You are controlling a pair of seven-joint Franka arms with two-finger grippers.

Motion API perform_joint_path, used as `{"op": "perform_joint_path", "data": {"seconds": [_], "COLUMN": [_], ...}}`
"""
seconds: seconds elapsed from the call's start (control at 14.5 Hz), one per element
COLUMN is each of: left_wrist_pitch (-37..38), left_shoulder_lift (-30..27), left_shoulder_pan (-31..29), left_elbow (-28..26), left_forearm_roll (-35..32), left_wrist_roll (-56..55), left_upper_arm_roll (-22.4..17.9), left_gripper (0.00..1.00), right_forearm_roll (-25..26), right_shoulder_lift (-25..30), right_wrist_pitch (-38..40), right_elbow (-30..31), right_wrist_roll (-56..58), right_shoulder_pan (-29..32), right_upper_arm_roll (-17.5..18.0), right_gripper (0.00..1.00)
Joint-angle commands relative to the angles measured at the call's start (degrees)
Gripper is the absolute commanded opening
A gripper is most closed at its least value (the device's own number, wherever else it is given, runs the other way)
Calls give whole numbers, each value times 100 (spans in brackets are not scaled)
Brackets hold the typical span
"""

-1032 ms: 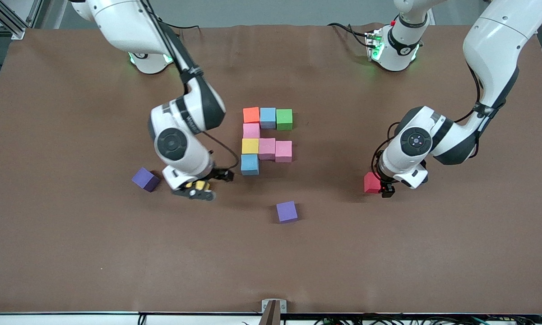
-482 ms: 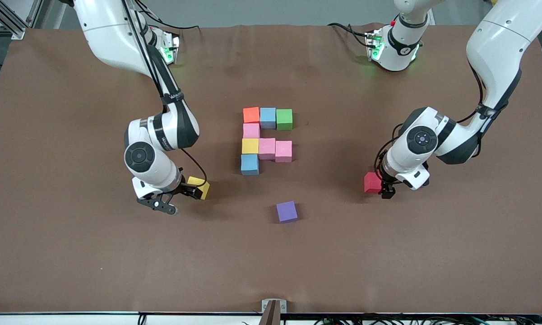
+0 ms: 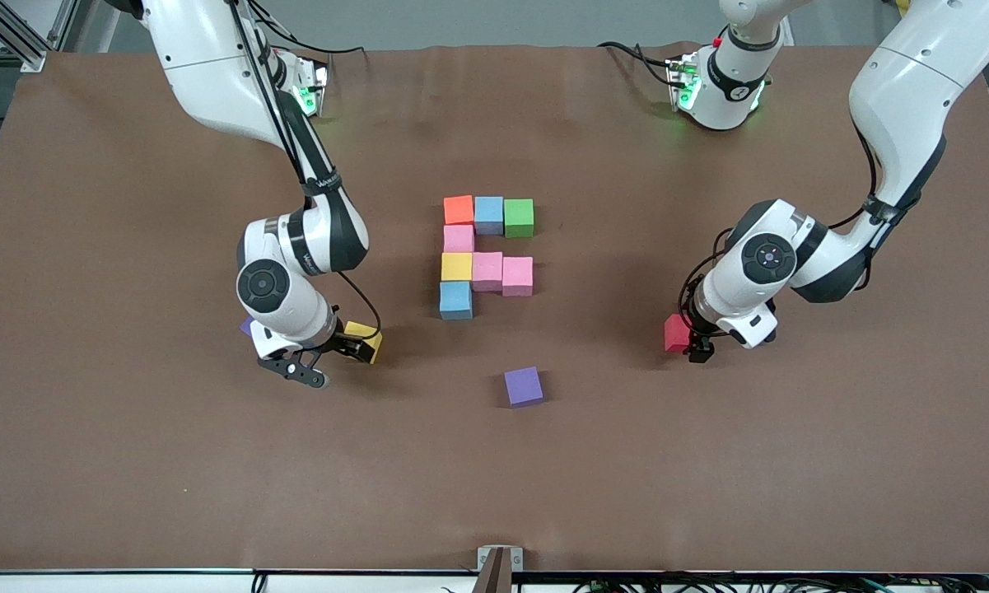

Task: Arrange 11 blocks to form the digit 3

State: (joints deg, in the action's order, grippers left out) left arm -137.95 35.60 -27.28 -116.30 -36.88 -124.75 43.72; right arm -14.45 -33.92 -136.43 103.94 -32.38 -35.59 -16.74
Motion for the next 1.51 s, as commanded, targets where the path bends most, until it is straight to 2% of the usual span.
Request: {"op": "perform_joint_path", "data": {"seconds": [0.0, 0.07, 0.14, 0.21, 0.41, 0.69, 1.03, 1.1, 1.17, 1.24, 1.31, 1.44], "left_wrist_pitch": [-136, -136, -136, -136, -66, 460, 795, 883, 962, 1032, 1111, 1121], "left_shoulder_lift": [34, 61, 61, 52, 9, -1, 306, 403, 482, 535, 570, 588], "left_shoulder_pan": [-164, -164, -164, -164, -146, -68, 687, 872, 1021, 1206, 1460, 1865], "left_elbow": [-69, -60, -60, -60, 1, 256, 1055, 1265, 1424, 1599, 1793, 1996], "left_forearm_roll": [-144, -144, -144, -135, -83, -30, 181, 181, 190, 190, 190, 321], "left_wrist_roll": [161, 310, 346, 346, 302, 49, -540, -663, -743, -831, -936, -1033], "left_upper_arm_roll": [40, 49, 49, 49, 75, 435, 488, 462, 427, 348, 208, -56], "left_gripper": [53, 40, 33, 31, 31, 31, 31, 31, 31, 31, 31, 31], "right_forearm_roll": [-101, -102, -110, -110, -110, -102, -102, -102, -102, -102, -102, -93], "right_shoulder_lift": [105, 105, 105, 105, 105, 62, -53, -53, -53, -53, -53, -53], "right_wrist_pitch": [37, 2, 2, 2, -7, -24, -287, -288, -262, -227, -218, -218], "right_elbow": [39, 30, 30, 21, -6, 47, 310, 320, 320, 302, 276, 189], "right_wrist_roll": [-49, -58, -58, -58, -50, -32, -41, -32, 3, 47, 39, 82], "right_shoulder_pan": [8, -1, -44, -27, -62, -132, -282, -282, -282, -273, -273, -335], "right_upper_arm_roll": [13, 13, 13, 13, 13, 39, 39, 39, 39, 39, 39, 57], "right_gripper": [100, 100, 100, 100, 100, 100, 96, 89, 70, 41, 4, 0]}}
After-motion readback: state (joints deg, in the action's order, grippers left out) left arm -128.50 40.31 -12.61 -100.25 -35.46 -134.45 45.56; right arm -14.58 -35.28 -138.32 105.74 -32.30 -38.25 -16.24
